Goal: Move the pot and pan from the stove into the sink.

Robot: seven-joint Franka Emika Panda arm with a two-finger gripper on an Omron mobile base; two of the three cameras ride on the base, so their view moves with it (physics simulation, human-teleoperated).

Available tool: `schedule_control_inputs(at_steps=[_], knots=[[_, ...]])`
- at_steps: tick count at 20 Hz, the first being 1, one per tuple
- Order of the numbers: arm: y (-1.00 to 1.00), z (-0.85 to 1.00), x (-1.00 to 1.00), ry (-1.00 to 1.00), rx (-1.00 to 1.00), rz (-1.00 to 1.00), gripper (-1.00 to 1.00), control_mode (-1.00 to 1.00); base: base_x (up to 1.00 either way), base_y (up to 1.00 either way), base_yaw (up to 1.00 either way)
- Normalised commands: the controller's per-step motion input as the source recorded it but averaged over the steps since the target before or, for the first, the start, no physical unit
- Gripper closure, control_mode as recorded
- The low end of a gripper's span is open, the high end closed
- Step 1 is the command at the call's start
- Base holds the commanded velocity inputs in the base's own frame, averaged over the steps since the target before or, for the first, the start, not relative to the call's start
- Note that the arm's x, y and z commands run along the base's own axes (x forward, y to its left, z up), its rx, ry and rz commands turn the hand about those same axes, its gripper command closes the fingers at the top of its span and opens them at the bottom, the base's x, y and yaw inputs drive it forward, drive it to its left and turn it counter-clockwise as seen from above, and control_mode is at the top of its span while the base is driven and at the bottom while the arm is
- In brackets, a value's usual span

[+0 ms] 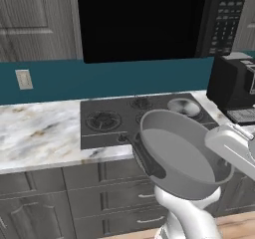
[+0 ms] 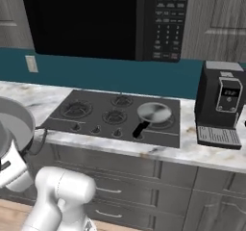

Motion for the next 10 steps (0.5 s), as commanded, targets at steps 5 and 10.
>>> schedule_control_inputs(at_steps=[5,10], knots=[[0.00,0.00,0.00,0.00,0.00,0.00,1.00,1.00,-0.63,-0.24,0.06],[0.00,0.00,0.00,0.00,0.00,0.00,1.00,1.00,-0.26,-0.06,0.02]])
